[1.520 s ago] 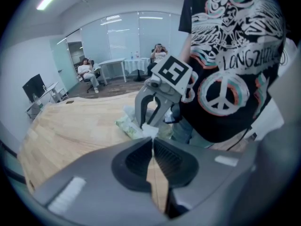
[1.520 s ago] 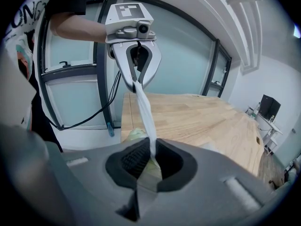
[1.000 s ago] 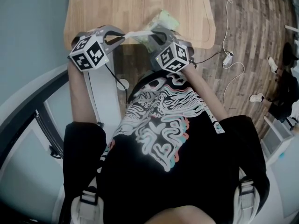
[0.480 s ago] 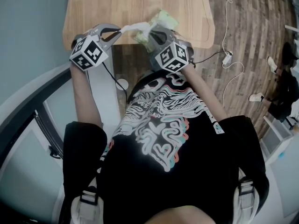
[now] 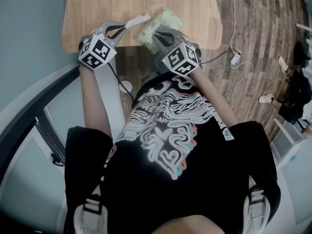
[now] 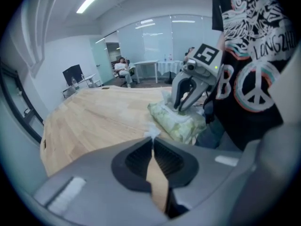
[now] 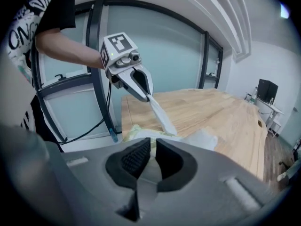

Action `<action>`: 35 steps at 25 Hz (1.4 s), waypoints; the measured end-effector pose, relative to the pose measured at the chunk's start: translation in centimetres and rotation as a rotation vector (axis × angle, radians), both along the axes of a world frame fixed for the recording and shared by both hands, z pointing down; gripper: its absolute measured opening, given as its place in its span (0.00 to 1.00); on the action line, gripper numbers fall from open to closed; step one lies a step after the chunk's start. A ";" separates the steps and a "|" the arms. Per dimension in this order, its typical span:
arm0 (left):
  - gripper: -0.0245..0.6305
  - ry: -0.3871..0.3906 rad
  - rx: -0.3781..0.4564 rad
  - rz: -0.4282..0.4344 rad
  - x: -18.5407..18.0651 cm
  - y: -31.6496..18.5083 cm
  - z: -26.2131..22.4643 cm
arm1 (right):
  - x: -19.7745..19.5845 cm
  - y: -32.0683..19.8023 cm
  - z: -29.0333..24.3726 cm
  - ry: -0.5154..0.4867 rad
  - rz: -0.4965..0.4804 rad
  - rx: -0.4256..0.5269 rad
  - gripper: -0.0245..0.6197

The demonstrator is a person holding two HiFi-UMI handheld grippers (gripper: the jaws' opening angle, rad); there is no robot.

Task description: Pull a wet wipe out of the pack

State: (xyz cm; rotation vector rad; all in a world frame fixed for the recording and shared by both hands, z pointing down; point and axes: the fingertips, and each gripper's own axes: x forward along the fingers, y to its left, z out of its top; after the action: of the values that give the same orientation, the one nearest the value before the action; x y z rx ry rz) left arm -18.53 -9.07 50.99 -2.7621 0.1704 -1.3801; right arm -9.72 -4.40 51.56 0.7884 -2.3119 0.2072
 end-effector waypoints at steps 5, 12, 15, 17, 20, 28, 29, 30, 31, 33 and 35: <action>0.04 0.022 -0.027 -0.042 1.3 -0.2 2.4 | 0.7 -0.1 -0.7 -0.036 0.015 0.010 0.09; 0.04 0.060 -0.120 -0.101 3.1 -0.4 4.1 | 1.1 -0.2 -1.7 -0.084 0.016 -0.005 0.09; 0.04 0.069 -0.143 -0.118 3.5 -0.4 4.6 | 1.1 -0.3 -2.1 -0.114 0.017 -0.001 0.09; 0.04 0.074 -0.140 -0.129 3.7 -0.7 4.7 | 1.1 -0.4 -2.4 -0.135 0.015 0.010 0.09; 0.06 0.093 -0.169 -0.159 3.8 -0.6 4.6 | 1.1 -0.1 -2.6 -0.134 0.010 0.016 0.09; 0.28 0.122 -0.203 -0.235 4.1 0.0 4.8 | 2.0 0.3 -3.6 -0.150 0.021 0.048 0.09; 0.31 0.123 -0.196 -0.246 4.1 0.0 4.7 | 2.1 0.4 -3.9 -0.152 0.024 0.057 0.09; 0.33 0.123 -0.177 -0.258 4.0 0.0 4.4 | 2.3 0.3 -4.1 -0.152 0.031 0.069 0.09; 0.35 0.130 -0.146 -0.271 3.8 -0.1 3.9 | 2.5 0.3 -4.4 -0.151 0.042 0.083 0.09; 0.35 0.187 -0.086 -0.313 3.7 -0.6 2.3 | 2.9 0.3 -4.9 -0.148 0.068 0.109 0.09; 0.35 0.270 -0.055 -0.363 3.9 -0.9 0.6 | 3.5 0.6 -5.4 -0.152 0.096 0.132 0.09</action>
State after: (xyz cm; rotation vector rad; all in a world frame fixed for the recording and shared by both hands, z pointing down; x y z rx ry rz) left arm -14.65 -9.94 51.63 -3.0652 0.6842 -1.0698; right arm -6.27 -3.79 46.17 0.9821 -2.4517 0.1626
